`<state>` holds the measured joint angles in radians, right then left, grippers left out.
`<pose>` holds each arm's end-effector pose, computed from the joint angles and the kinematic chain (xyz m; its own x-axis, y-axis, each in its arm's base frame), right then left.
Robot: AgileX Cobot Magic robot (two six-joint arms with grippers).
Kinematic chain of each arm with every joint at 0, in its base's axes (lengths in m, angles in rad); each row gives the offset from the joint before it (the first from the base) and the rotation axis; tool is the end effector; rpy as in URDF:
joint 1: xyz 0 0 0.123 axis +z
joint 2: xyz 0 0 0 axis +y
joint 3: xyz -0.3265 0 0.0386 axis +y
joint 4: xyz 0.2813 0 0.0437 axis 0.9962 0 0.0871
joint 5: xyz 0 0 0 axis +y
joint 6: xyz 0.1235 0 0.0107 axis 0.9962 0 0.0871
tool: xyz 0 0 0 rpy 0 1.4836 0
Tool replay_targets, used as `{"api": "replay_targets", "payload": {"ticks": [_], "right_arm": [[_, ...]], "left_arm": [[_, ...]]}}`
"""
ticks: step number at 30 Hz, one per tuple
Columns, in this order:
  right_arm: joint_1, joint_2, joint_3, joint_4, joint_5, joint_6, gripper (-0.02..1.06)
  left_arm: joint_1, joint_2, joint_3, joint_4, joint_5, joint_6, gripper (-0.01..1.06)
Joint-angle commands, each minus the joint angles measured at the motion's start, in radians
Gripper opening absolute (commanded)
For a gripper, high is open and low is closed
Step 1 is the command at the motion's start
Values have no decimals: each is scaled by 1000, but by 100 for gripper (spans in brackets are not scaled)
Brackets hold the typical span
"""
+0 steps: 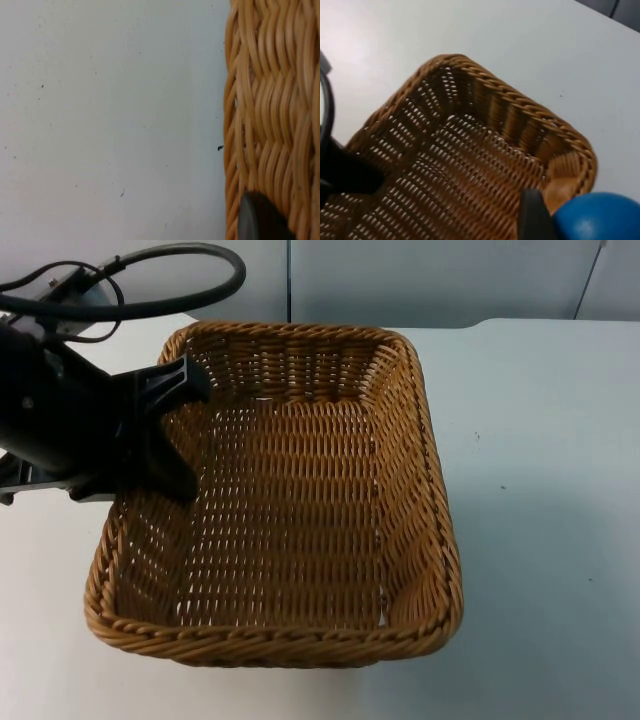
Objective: Pick up the basket with the left hand and place the ball into the basket with the right hand.
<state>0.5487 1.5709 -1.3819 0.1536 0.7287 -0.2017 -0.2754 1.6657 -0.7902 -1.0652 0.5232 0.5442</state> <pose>0.3405 0.2230 0.3490 -0.5741 -0.4519 -0.6828 -0.6300 0.7765 0.0157 0.3100 -0.1440 0.1591 -0.9522 -0.1441 -0.2693 0.0323 0.8292 -0.5580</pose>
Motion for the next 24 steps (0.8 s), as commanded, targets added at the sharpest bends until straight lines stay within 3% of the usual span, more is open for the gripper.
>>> {"api": "replay_targets", "payload": {"ticks": [1,8,15,24], "right_arm": [[30,25,-5,24,-32,-6,0],[77,148,-5,76,-64,-8,0],[77,249,-5,89,-110,-8,0],[77,374,-5,168,-201,-37,0]], "left_arm": [[5,-16,2,-26,6,-5,0],[5,-16,2,-26,6,-5,0],[5,-16,2,-25,22,-5,0],[5,-16,2,-25,26,-5,0]]}}
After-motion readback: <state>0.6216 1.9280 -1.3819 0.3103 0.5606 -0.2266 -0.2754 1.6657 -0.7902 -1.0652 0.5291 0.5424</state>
